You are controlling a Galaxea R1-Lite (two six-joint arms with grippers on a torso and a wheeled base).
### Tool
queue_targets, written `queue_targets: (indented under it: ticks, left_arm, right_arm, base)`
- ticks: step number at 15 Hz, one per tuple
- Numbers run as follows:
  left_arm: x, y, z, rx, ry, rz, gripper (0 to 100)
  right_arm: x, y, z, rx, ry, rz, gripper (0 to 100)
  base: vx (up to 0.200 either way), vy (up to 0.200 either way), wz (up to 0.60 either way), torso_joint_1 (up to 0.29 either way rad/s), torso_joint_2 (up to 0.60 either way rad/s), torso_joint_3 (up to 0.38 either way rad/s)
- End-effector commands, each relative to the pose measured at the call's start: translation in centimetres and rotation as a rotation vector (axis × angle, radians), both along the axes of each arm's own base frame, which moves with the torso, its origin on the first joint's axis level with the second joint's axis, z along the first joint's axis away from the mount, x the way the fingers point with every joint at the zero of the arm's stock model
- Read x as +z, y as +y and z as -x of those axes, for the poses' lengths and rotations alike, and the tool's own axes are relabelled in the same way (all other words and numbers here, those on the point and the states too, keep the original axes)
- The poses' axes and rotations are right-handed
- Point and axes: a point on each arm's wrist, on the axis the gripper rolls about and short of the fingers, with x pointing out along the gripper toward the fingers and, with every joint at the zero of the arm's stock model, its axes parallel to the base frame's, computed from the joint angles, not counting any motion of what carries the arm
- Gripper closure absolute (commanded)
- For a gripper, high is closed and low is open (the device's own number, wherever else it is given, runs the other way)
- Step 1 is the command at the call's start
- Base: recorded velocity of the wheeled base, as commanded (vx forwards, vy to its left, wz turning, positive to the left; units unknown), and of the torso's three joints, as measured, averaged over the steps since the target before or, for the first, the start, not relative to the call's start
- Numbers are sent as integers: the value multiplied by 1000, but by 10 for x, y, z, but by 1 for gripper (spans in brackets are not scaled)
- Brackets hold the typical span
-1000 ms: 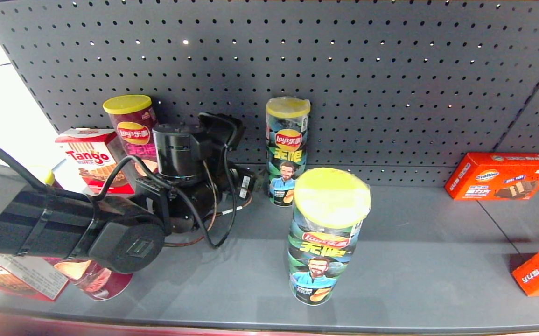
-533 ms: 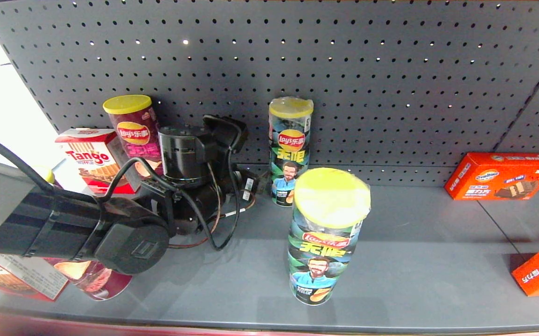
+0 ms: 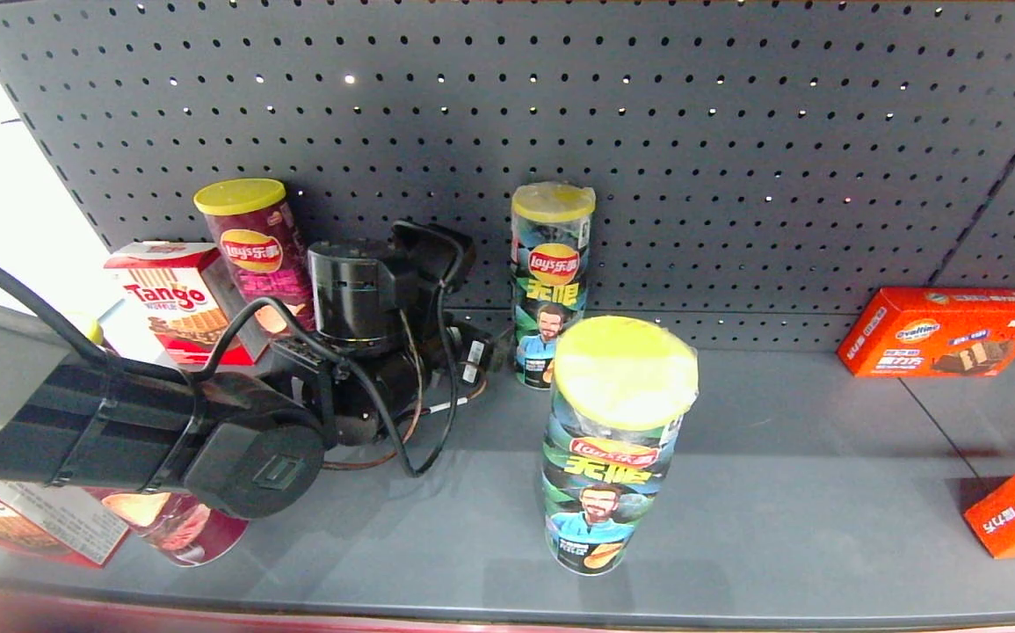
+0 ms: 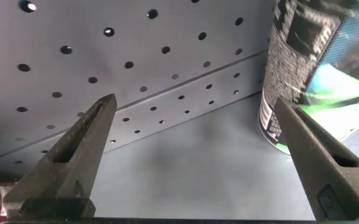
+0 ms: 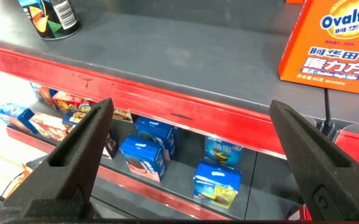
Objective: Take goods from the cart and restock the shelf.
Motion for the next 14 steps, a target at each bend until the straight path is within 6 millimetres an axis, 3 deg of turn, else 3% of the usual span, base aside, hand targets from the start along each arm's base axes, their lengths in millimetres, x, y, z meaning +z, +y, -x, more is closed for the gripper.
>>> queue_targets:
  ticks: [1, 14]
  left_arm:
    - [-1, -4, -1, -6, 1, 1, 0]
    - [-1, -7, 0, -13, -1, 6, 0]
  right_arm:
    - [0, 0, 0, 0, 1, 1, 0]
    - [0, 0, 0, 0, 1, 1, 0]
  base:
    - [0, 0, 0, 0, 0, 0]
    - [0, 0, 0, 0, 0, 0]
